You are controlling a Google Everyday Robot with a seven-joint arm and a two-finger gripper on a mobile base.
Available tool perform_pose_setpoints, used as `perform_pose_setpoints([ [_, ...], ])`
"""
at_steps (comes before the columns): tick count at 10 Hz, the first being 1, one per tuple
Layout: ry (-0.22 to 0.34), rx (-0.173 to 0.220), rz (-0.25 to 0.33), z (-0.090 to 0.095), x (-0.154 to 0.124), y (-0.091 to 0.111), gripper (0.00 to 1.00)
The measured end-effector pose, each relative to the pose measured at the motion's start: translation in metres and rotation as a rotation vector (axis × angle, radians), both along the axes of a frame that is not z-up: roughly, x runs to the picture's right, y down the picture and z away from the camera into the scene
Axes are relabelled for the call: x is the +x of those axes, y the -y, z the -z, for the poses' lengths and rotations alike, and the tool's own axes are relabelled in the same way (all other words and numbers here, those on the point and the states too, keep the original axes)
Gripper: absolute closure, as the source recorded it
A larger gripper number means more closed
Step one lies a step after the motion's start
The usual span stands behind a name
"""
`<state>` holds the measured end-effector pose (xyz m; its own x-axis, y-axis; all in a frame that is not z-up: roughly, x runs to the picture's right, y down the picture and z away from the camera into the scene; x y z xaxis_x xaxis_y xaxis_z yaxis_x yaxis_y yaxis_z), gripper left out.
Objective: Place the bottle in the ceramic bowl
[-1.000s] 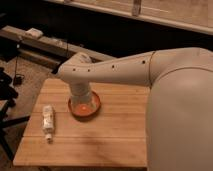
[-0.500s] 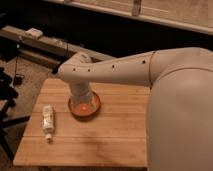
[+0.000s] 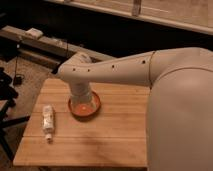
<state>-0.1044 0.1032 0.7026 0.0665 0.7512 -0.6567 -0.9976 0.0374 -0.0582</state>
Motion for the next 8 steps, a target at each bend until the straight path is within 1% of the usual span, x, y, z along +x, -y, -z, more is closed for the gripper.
perform_pose_setpoints([
  [3, -0.002, 0.001, 0.005, 0.000, 0.000, 0.000, 0.35],
  [4, 0.002, 0.003, 0.033, -0.002, -0.007, -0.002, 0.35],
  [6, 0.026, 0.020, 0.089, -0.007, -0.034, -0.003, 0.35],
  [7, 0.045, 0.026, 0.112, -0.010, -0.055, -0.004, 0.35],
  [8, 0.071, 0.033, 0.147, -0.016, -0.085, -0.005, 0.35],
])
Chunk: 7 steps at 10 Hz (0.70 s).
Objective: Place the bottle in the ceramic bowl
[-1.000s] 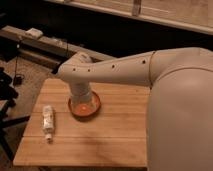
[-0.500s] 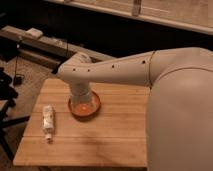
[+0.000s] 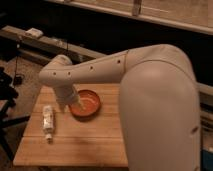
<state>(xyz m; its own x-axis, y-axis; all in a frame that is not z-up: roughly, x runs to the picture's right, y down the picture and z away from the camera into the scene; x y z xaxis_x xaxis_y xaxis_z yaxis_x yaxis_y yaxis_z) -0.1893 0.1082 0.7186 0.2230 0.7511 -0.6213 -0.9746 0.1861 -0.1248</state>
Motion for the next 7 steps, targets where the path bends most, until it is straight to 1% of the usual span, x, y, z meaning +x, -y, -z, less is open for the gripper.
perform_pose_setpoints([
  [2, 0.041, 0.007, 0.048, -0.009, -0.043, -0.002, 0.35],
  [4, 0.095, 0.001, 0.098, -0.020, -0.084, -0.005, 0.35],
  [5, 0.120, -0.005, 0.121, -0.027, -0.104, -0.008, 0.35],
  [6, 0.152, -0.017, 0.147, -0.033, -0.126, -0.016, 0.35],
  [7, 0.173, -0.030, 0.161, -0.038, -0.137, -0.024, 0.35],
])
